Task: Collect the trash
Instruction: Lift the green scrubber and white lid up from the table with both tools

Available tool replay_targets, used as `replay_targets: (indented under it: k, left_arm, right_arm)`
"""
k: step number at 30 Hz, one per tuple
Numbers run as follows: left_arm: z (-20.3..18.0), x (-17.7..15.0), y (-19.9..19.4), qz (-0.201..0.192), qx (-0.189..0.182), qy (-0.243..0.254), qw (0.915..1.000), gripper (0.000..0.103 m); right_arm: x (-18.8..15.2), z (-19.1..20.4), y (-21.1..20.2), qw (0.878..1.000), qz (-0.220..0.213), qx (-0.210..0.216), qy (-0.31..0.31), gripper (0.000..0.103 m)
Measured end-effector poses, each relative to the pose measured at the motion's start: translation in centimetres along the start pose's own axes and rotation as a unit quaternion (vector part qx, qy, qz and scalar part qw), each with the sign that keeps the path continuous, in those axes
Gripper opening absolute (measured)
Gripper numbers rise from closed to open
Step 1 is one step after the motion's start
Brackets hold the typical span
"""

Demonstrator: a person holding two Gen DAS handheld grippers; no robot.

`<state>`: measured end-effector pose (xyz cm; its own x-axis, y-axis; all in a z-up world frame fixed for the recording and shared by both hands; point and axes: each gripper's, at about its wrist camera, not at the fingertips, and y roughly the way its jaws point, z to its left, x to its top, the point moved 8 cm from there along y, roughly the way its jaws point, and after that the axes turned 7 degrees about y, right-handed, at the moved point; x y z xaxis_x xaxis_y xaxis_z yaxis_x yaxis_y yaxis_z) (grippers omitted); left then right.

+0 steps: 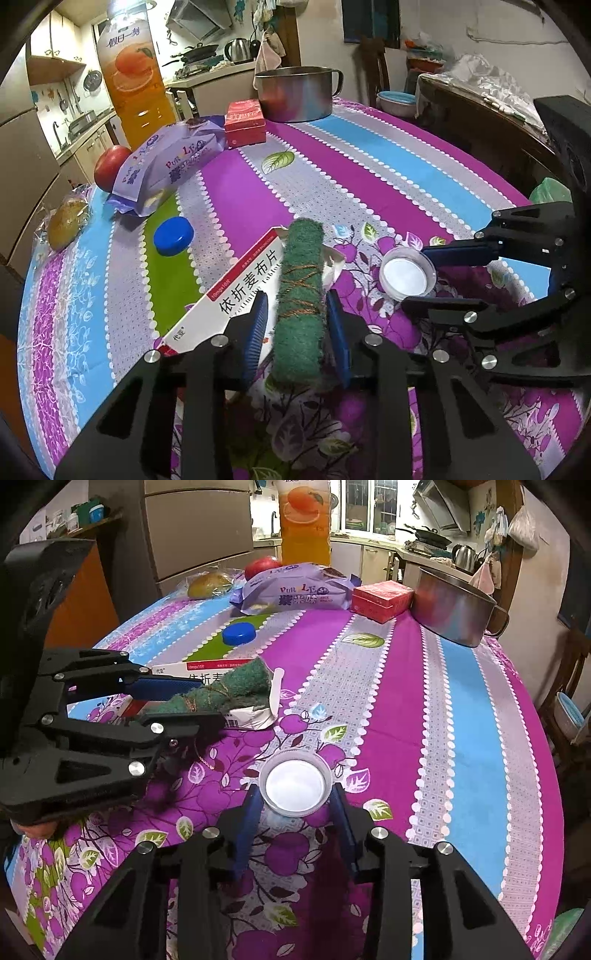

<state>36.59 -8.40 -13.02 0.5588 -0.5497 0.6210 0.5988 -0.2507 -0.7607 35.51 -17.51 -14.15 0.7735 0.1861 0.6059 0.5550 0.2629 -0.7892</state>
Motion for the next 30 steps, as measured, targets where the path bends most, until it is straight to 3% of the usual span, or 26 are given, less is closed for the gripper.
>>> replay_targets:
  k: [5, 15, 30]
  left_arm:
    - [-0.4, 0.0, -0.6, -0.004, 0.009, -0.005, 0.9999, 0.022]
    - [-1.1, -0.1, -2.3, -0.018, 0.033, -0.016, 0.9992, 0.022]
    - [-1.8, -1.0, -6.8, -0.062, 0.023, -0.044, 0.9969, 0.022]
  right_arm:
    - [-0.1, -0.4, -0.7, 1.0, -0.012, -0.007, 0.007, 0.039]
    - [-0.7, -0.9, -3.9, 0.999, -0.039, -0.011, 0.028, 0.039]
    - [-2.4, -1.0, -9.9, 0.992, -0.104, -0.035, 0.055, 0.039]
